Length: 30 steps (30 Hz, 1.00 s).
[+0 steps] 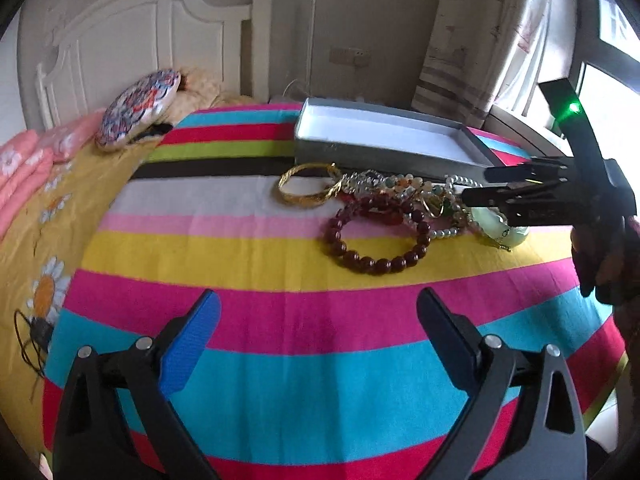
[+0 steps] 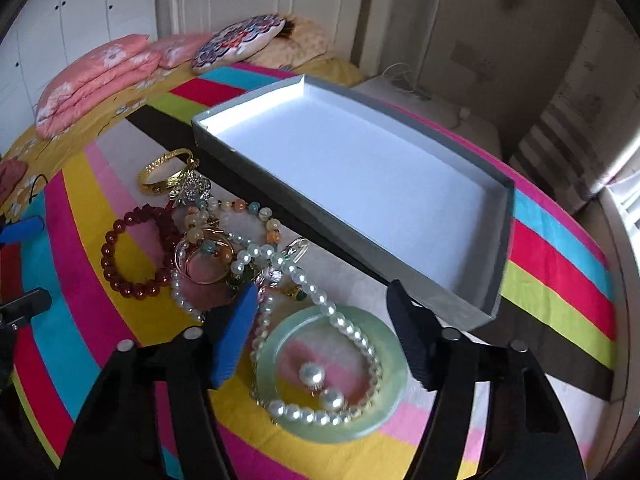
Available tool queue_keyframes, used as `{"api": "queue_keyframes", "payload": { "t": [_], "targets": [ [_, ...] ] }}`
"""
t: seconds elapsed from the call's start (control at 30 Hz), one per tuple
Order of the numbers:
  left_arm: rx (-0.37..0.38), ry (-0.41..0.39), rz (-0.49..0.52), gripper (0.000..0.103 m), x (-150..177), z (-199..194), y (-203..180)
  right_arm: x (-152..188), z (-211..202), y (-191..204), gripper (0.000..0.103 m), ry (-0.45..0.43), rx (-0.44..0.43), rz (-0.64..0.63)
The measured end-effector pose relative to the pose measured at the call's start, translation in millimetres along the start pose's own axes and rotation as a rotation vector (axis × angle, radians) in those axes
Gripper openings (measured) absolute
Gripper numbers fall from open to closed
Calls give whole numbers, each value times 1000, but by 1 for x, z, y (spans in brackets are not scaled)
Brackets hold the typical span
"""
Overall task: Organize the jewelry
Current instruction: 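Grasp the pearl necklace with green pendant with the right tool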
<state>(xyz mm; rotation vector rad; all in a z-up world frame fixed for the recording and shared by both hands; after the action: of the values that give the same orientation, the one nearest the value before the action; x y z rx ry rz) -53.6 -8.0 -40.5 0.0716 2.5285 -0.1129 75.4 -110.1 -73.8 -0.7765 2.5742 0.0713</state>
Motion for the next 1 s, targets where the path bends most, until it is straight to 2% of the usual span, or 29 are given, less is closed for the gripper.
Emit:
{"api": "queue_keyframes", "payload": {
  "t": [0.17, 0.27, 0.37, 0.53, 0.57, 0.67, 0.73, 0.87, 1.0],
  "targets": [
    [30, -19, 26, 97, -7, 1, -9, -8, 6, 10, 48, 8, -48, -41],
    [46, -10, 20, 97, -10, 4, -10, -9, 3, 15, 21, -4, -67, -52],
    [55, -6, 9, 97, -12, 6, -9, -5, -11, 14, 12, -62, -55, -29],
    [53, 3, 14, 97, -13, 9, -10, 16, -57, 1, 11, -221, -99, 94],
    [52, 3, 17, 97, -13, 9, -11, 24, -73, -3, 11, -276, -140, 128],
    [50, 1, 31, 97, -13, 10, -16, 41, -103, -13, 11, -376, -189, 183],
    [51, -1, 43, 97, -13, 10, -21, 49, -115, -18, 11, -408, -202, 210],
    [65, -10, 78, 97, -14, 9, -43, 65, -148, -25, 11, -517, -238, 268],
    [80, -32, 131, 97, -13, 4, -71, 78, -182, -18, 11, -618, -252, 273]
  ]
}}
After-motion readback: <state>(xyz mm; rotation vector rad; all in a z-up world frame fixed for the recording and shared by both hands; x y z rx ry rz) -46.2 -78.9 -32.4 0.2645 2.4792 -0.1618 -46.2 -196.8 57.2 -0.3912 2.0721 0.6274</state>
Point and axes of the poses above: each gripper's, at about its wrist camera, not at the fingertips, and z roughly the way its jaws point, y to its left, x to its underside, the point moved 9 cm from there along z, roughly the way its jaws point, and after that the axes turned 12 degrees about y, right-handed, at the moved point
